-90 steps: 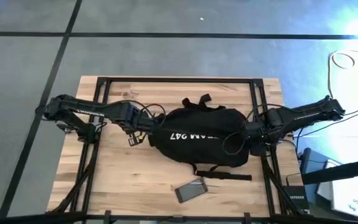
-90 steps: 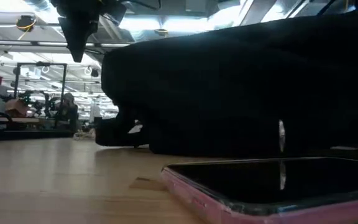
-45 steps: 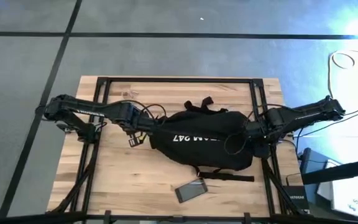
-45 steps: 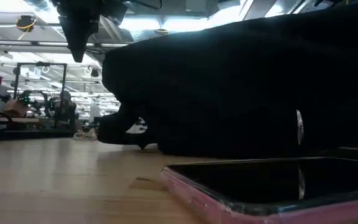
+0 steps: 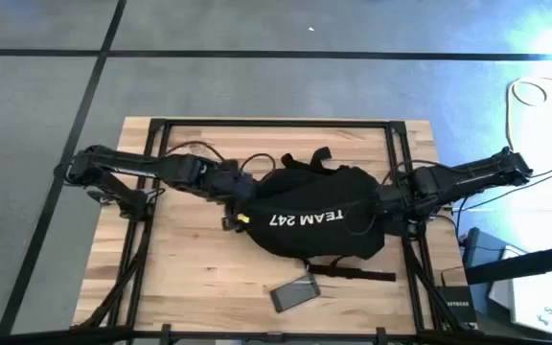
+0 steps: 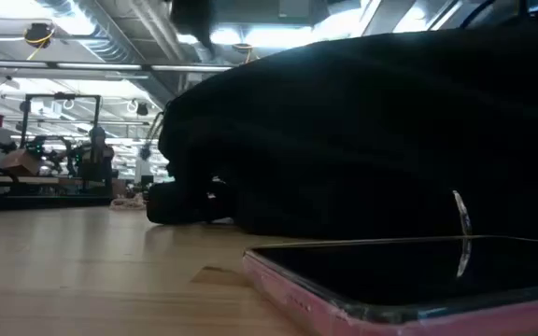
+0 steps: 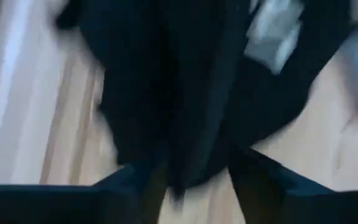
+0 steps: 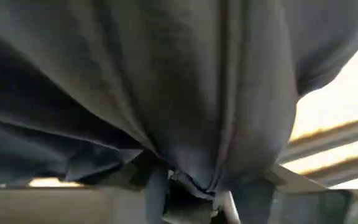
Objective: Unpack backpack
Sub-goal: Close the black backpack, then adjust the black backpack
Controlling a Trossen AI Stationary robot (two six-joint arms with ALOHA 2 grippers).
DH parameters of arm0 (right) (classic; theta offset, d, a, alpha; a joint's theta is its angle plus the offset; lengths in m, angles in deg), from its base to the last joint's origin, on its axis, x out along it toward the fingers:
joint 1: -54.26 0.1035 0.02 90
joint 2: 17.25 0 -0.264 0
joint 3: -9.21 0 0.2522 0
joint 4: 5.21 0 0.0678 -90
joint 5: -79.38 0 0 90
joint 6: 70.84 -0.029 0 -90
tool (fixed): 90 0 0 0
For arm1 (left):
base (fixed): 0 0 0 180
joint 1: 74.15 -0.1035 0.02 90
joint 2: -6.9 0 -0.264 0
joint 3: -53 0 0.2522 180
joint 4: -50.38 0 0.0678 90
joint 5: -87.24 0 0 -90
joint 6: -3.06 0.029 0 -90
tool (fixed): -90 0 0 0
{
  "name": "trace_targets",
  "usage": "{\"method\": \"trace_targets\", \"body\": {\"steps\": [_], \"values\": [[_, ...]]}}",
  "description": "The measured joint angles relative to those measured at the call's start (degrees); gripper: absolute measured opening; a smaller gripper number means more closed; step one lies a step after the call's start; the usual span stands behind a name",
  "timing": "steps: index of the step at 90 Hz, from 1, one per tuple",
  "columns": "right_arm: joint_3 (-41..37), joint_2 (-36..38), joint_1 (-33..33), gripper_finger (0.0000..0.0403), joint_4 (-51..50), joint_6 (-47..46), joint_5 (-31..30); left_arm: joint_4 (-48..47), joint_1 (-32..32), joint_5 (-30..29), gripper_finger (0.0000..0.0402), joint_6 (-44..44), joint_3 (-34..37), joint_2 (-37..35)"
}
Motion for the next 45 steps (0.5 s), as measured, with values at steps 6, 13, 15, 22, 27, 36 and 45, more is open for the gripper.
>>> {"method": "trace_targets", "body": {"steps": [6,13,15,22,27,36,45], "values": [[0.0,0.0,0.0,0.0154,2.9,0.5,-3.8,7.7,1.8,0.1,0.0175,3.6,-0.1,-0.4],[0.0,0.0,0.0,0.0186,6.0,1.5,-8.0,13.0,4.1,0.4,0.0190,7.8,-0.1,-0.6],[0.0,0.0,0.0,0.0196,7.0,1.9,-9.2,14.0,4.7,0.3,0.0193,8.8,-0.1,-0.6],[0.0,0.0,0.0,0.0235,11.2,2.9,-14.2,16.7,6.6,-1.2,0.0199,10.8,0.8,-0.6],[0.0,0.0,0.0,0.0263,14.6,4.1,-18.4,18.4,7.9,-3.0,0.0199,11.2,2.8,-0.6],[0.0,-0.1,0.0,0.0301,22.1,6.7,-24.4,20.5,10.0,-5.0,0.0197,10.3,7.7,-0.6],[0.0,-0.5,-0.1,0.0318,28.9,10.4,-27.3,27.2,12.6,-5.1,0.0193,9.9,14.9,0.0]]}}
